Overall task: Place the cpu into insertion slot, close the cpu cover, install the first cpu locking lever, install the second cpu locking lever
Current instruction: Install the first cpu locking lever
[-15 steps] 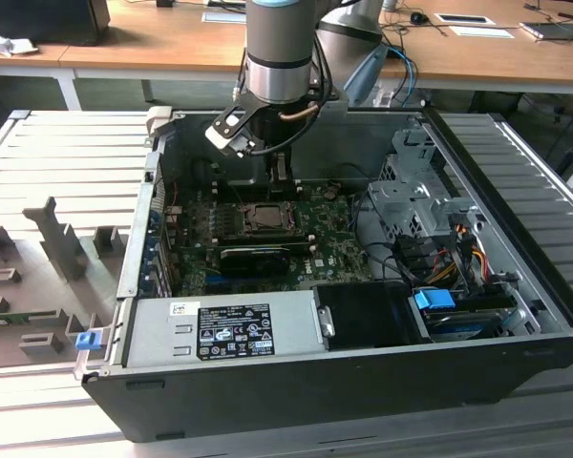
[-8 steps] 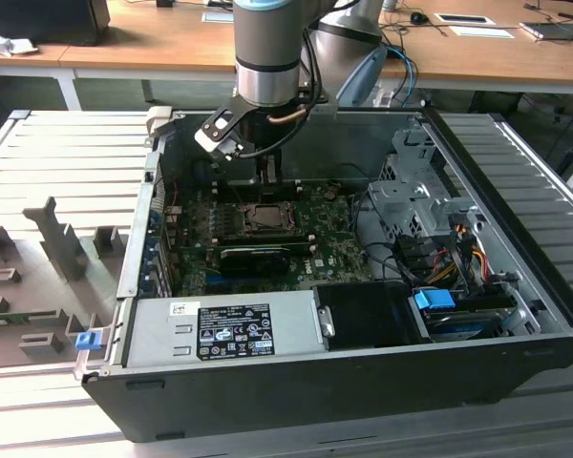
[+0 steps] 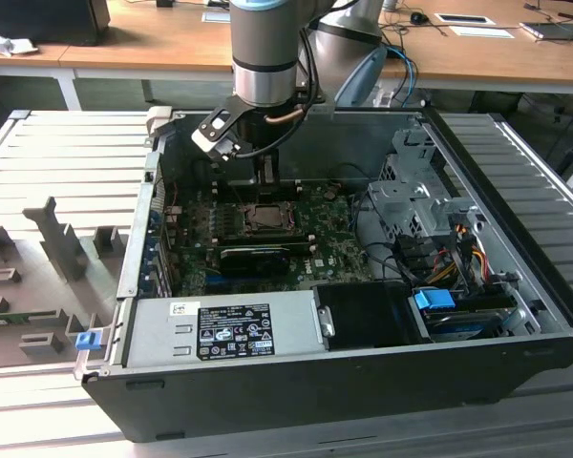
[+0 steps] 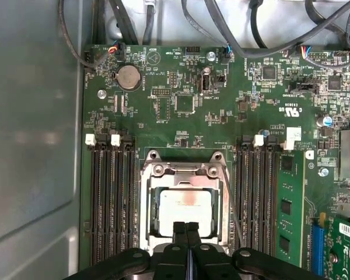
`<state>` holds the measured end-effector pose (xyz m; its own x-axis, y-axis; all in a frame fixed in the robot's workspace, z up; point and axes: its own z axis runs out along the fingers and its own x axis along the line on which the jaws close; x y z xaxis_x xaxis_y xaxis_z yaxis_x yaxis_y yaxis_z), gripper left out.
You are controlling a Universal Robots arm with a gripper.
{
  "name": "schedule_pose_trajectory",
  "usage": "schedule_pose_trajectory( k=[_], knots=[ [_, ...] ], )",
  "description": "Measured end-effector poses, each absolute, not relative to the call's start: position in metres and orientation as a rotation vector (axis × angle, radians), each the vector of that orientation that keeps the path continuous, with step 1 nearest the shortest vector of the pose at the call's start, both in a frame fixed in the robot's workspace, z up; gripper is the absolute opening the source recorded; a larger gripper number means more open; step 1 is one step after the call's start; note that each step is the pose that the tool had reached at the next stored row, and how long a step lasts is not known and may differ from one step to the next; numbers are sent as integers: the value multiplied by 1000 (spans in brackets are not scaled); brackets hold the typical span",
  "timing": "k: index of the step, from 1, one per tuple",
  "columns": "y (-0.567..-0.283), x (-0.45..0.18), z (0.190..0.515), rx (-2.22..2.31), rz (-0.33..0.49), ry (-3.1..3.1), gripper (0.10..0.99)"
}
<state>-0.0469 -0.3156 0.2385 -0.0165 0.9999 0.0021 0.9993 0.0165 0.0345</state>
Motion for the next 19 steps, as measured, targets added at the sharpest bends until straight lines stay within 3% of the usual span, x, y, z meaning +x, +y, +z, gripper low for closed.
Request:
schedule_pose_trajectory(
  k=[19],
  knots=[
    [-316,-48,246,2187,41,2223,106]
  ],
)
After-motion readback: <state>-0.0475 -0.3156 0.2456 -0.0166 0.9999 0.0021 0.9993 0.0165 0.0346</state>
